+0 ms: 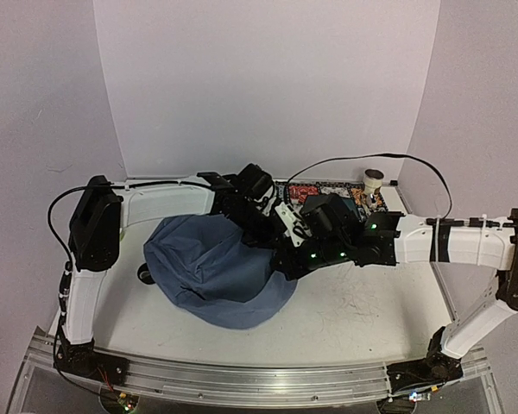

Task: Pack the student bag
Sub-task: Zip the student bag into the largest pocket of the bag.

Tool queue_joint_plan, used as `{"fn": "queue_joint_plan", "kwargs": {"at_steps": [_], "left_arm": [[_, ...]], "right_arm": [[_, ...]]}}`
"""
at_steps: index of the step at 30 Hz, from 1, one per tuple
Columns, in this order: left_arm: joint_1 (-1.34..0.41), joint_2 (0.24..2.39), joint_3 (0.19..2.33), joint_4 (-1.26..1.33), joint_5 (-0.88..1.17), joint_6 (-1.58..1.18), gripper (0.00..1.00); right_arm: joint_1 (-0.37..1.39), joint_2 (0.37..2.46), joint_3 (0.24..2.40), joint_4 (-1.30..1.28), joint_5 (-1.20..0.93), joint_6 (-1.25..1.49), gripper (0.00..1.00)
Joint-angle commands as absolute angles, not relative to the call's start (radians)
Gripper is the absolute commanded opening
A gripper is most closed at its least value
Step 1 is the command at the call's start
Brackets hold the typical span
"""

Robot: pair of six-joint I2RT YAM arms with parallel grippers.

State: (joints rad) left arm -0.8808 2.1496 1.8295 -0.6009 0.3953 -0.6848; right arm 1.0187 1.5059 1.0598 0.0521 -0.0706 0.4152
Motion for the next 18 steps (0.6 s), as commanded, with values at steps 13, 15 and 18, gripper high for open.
{"fn": "queue_joint_plan", "kwargs": {"at_steps": [13,15,18], "left_arm": [[-0.663,2.084,1.999,-0.548,0.032,-0.824,0.00],[-0.656,2.090,2.020,-0.545,0.013,-0.829,0.00],[-0.655,2.101,2.044,-0.541,0.005,-0.833,0.00]], "right_arm": [[1.184,1.560,1.112,0.039,-0.312,0.431,0.00],[1.194,1.567,1.114,0.032,-0.319,0.435,0.00],[1.197,1.533,1.097,0.030,-0.253,0.453,0.00]]}}
